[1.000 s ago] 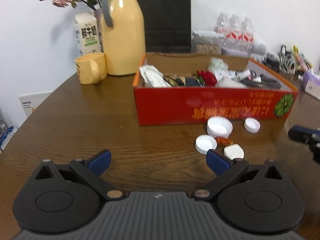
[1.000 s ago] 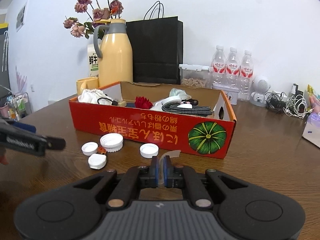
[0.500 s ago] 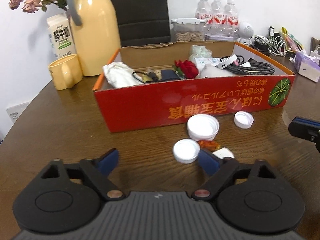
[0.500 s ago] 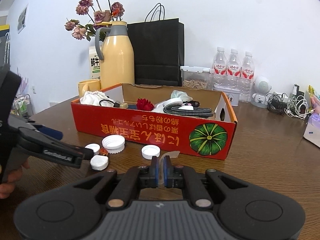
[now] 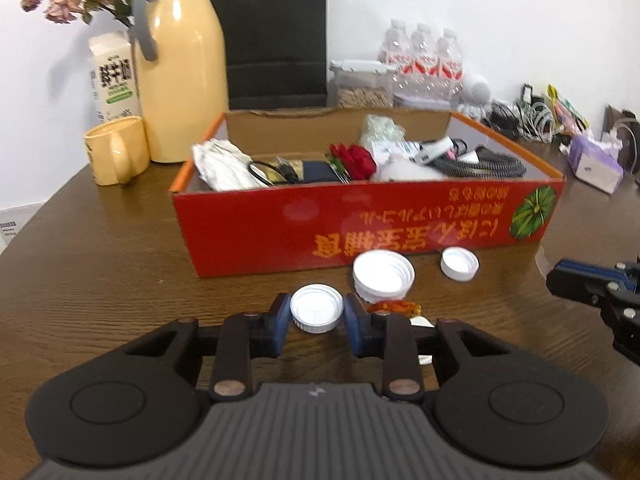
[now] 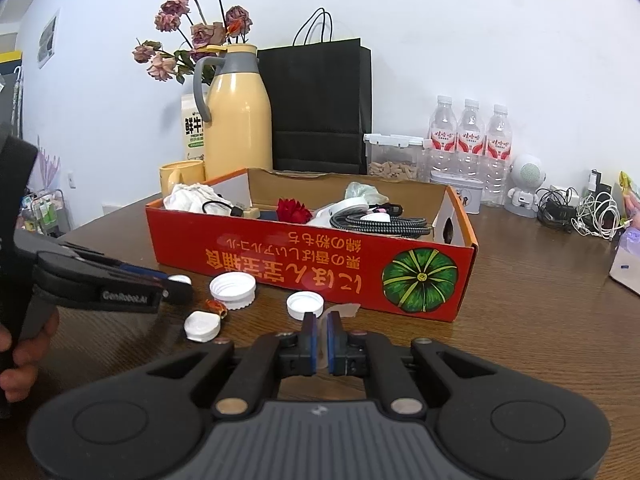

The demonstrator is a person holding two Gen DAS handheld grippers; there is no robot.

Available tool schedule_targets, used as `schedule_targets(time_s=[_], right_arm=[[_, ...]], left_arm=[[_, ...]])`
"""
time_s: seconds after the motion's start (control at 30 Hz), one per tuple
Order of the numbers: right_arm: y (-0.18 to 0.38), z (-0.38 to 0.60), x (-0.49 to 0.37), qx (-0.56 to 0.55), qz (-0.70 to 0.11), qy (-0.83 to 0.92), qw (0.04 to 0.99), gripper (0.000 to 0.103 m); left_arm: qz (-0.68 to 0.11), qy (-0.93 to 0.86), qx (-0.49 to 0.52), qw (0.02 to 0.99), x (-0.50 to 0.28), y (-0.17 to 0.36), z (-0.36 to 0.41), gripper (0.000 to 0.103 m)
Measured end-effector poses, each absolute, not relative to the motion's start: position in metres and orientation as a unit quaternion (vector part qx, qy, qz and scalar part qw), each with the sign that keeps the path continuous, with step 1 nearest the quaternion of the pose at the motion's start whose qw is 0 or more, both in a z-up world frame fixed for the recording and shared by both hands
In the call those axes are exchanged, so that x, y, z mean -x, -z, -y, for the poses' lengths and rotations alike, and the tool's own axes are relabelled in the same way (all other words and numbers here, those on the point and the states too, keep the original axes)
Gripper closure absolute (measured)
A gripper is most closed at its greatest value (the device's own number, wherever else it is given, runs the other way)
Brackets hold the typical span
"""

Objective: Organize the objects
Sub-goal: 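Grasp the clear plastic piece with the right gripper while the left gripper grasps a white cap, then carry the clear piece and white cap toward the box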

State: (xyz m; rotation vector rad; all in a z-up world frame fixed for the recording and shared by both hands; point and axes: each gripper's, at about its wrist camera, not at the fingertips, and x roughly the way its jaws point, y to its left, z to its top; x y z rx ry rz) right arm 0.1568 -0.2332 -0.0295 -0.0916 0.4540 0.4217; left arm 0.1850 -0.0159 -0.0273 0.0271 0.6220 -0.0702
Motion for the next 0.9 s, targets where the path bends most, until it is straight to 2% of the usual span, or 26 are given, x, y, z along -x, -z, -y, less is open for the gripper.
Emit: schedule_targets(time_s=[0.23, 0.47, 0.67, 0.9], right_arm=[[0.023, 0.233, -0.15, 0.049, -0.203, -0.208, 0.955, 0.099], [-0.013, 0.228, -0.155, 0.053, -0.147, -0.211, 0.965, 0.099], [-0.044, 0.22, -0.185, 0.048, -0.108, -0.205, 0.972, 0.099], [-0.054, 0.212, -0.241, 0.026, -0.104, -0.183, 0.977, 0.099]], left_arm=[[-0.262, 0.036, -0.001, 0.964, -0.171, 0.002, 0.013, 0.073], [-0.208, 0.039, -0.002, 0.977, -0.176, -0.034, 0.021, 0.073], [-0.179, 0.03, 0.019, 0.983, -0.202, -0.056, 0.026, 0.073], [-0.165, 0.009, 0.028, 0.986, -0.242, -0.064, 0.035, 0.073]])
